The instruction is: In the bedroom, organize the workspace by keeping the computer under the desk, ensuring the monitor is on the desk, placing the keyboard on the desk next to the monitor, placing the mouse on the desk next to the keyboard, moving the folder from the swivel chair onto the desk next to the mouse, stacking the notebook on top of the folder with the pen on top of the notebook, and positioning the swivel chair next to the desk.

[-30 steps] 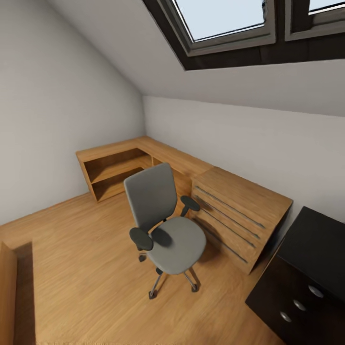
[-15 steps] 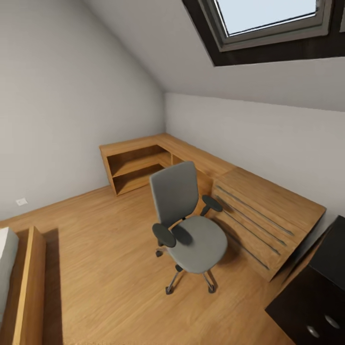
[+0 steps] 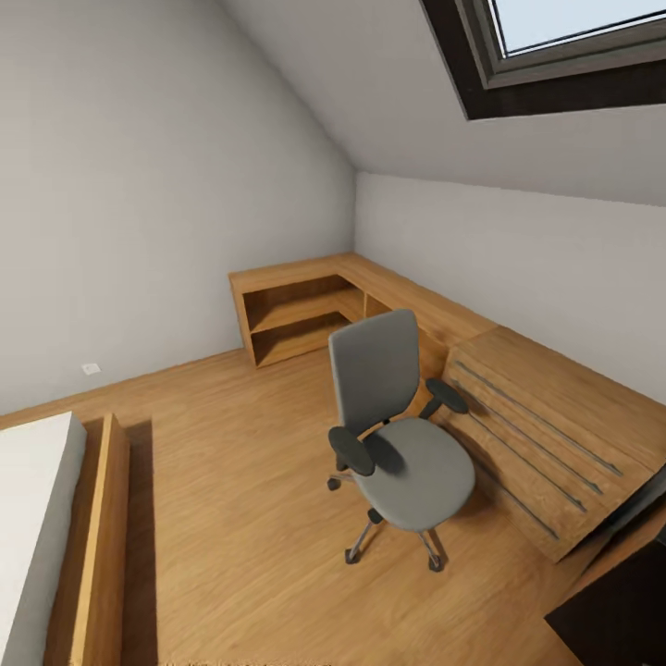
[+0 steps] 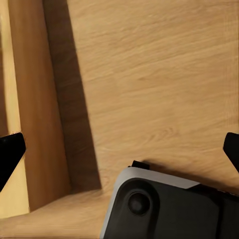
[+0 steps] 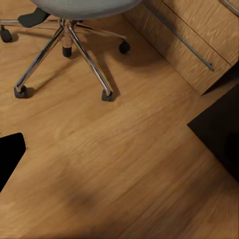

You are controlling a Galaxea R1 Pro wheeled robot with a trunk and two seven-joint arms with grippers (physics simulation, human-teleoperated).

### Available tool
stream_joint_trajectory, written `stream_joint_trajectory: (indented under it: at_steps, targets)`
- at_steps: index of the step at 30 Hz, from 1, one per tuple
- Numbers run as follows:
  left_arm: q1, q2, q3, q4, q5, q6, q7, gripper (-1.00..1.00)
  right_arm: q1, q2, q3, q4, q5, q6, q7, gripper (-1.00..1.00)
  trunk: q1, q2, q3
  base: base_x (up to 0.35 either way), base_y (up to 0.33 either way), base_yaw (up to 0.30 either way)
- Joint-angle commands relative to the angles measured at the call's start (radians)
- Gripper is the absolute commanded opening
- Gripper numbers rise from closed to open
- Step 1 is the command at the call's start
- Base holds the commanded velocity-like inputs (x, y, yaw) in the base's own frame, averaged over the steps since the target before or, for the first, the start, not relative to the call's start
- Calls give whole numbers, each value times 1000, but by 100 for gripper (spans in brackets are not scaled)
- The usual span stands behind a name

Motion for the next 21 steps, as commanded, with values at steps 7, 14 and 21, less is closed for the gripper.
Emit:
stream_joint_trajectory:
  at_steps: [7, 14, 21]
  targets:
    - [-1, -1, -9, 0, -1, -2, 10, 100, -1, 0, 9, 1, 4, -7, -12, 100, 1, -2, -9, 0, 0, 216]
    - [-1, -2, -11, 0, -2, -2, 10, 100, -1, 3, 9, 4, 5, -44, -17, 100, 1, -2, -16, 0, 0, 216]
    - [-1, -2, -81, 0, -1, -4, 15, 100, 3, 7, 11, 11, 11, -114, -120, 100, 1, -2, -24, 0, 0, 216]
